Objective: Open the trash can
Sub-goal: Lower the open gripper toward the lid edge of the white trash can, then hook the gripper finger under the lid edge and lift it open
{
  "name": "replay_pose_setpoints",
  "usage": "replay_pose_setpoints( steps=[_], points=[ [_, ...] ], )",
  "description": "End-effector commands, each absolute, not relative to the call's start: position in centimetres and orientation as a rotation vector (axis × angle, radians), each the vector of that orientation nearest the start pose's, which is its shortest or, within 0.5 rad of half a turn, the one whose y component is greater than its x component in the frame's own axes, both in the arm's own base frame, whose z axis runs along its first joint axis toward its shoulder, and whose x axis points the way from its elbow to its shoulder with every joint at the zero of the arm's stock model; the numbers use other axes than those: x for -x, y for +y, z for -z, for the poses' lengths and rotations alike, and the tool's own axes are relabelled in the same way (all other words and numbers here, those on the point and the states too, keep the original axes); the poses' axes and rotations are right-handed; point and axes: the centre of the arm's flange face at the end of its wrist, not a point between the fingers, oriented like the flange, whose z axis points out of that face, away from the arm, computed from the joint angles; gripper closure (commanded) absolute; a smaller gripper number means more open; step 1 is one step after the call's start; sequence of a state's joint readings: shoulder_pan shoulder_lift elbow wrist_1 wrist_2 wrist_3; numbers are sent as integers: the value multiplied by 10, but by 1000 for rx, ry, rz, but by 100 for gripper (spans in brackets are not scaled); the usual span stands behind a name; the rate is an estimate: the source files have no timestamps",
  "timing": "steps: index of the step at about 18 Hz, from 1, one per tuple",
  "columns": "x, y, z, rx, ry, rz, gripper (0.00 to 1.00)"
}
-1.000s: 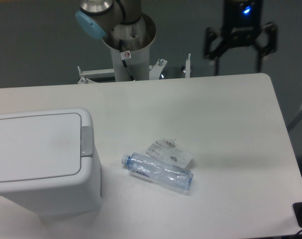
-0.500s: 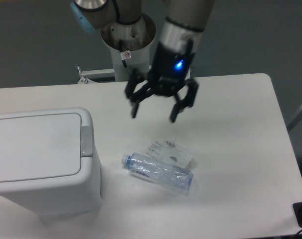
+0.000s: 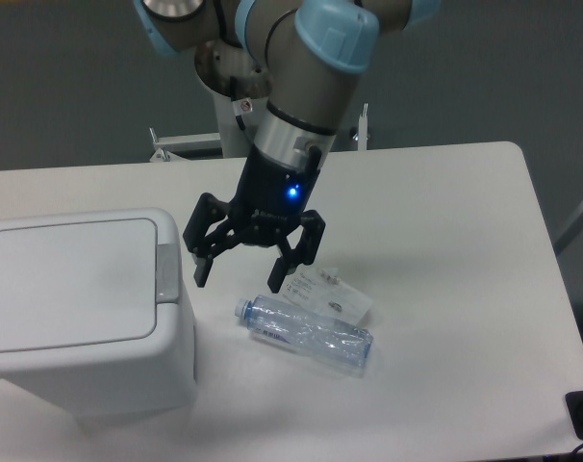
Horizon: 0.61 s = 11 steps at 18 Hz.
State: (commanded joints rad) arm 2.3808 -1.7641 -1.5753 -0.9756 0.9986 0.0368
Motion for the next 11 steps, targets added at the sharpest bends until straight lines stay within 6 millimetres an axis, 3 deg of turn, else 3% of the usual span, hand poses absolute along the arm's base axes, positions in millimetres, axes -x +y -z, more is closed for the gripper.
replay_pose_setpoints(
  steps=[11],
  points=[
    [285, 544, -460, 2398, -800, 482, 0]
  ],
)
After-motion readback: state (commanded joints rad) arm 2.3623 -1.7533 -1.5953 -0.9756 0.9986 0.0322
